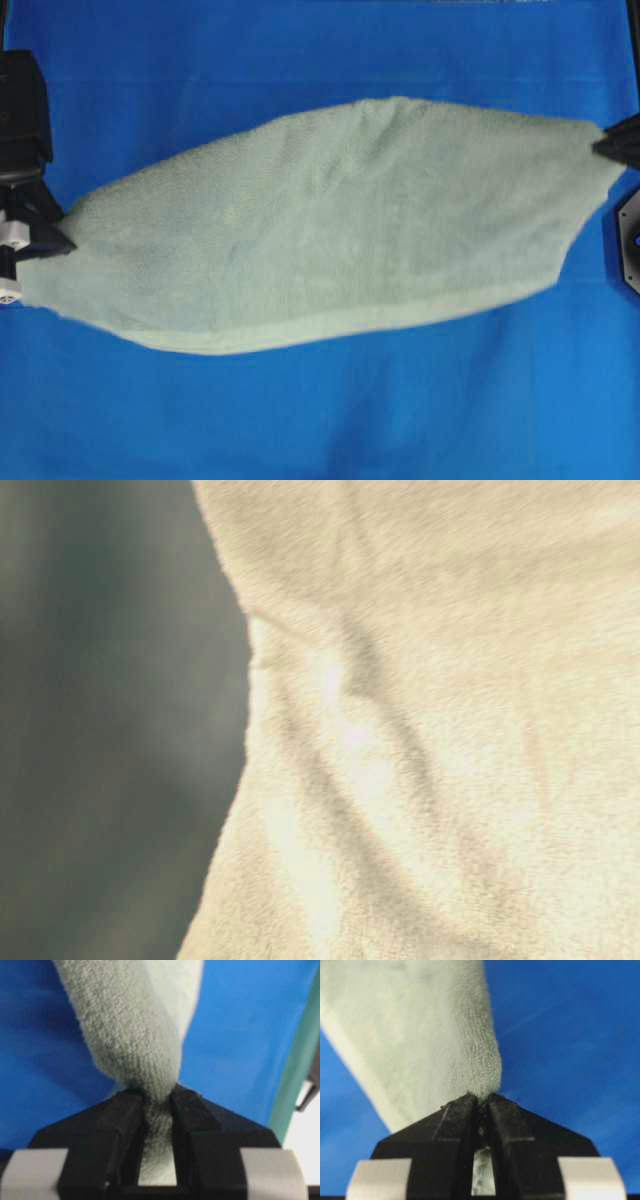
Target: Fold a bath towel.
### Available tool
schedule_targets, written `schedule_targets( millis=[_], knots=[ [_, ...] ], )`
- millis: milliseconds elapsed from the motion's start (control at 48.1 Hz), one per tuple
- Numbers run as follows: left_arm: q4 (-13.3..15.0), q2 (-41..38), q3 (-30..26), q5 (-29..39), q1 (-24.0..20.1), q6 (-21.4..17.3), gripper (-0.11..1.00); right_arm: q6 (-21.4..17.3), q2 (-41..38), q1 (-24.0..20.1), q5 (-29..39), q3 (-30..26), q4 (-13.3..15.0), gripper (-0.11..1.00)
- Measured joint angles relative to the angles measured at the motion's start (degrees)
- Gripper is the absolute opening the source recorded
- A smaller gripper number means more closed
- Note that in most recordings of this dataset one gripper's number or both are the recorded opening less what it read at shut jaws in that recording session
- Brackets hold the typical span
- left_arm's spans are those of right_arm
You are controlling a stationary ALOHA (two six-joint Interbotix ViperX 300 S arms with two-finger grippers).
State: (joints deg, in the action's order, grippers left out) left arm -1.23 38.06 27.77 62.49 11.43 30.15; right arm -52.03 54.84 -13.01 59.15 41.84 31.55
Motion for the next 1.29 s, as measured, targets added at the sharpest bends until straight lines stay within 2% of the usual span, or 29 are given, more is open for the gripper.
schedule_targets(
  millis=[146, 250, 354, 479, 666, 770, 874, 999, 1124, 1290],
  knots=[
    [-0.1, -2.2, -0.6, -1.5, 4.7, 5.5, 0.12, -0.1, -2.1, 0.6, 0.1, -0.8, 4.9, 0.1],
    [-0.1, -4.2, -1.2, -5.3, 9.4, 8.9, 0.12, -0.2, -4.6, 2.6, 0.1, -1.9, 9.8, 0.1],
    [-0.3, -6.8, -2.4, -10.6, 14.9, 9.7, 0.12, -0.2, -7.0, 6.6, -0.1, -2.3, 14.8, 0.1],
    [-0.4, -11.3, -4.8, -16.6, 20.0, 9.9, 0.12, -0.1, -10.4, 13.0, -1.2, -2.3, 17.8, 0.1],
    [-0.4, -19.0, -11.2, -19.1, 21.8, 9.7, 0.12, 0.2, -13.3, 20.4, -7.6, -2.3, 18.7, 0.1],
    [-0.4, -23.1, -15.3, -19.2, 22.1, 9.2, 0.12, 0.2, -12.5, 20.8, -9.1, -2.3, 18.7, 0.1],
    [-0.6, -26.5, -19.1, -19.2, 22.6, 9.1, 0.12, 0.2, -9.7, 20.7, -8.1, -2.3, 17.5, 0.1],
    [-1.0, -30.1, -23.6, -19.3, 23.1, 8.9, 0.12, 0.2, -4.5, 18.3, -3.3, -2.7, 15.3, 0.1],
    [-1.1, -32.8, -27.3, -19.3, 23.5, 7.7, 0.12, 0.0, 0.0, 13.5, 2.9, -4.0, 13.2, 0.1],
    [-1.1, -35.7, -32.3, -19.3, 24.0, 4.0, 0.12, -0.4, -0.2, 8.1, 8.8, -4.5, 12.8, 0.1]
  ],
)
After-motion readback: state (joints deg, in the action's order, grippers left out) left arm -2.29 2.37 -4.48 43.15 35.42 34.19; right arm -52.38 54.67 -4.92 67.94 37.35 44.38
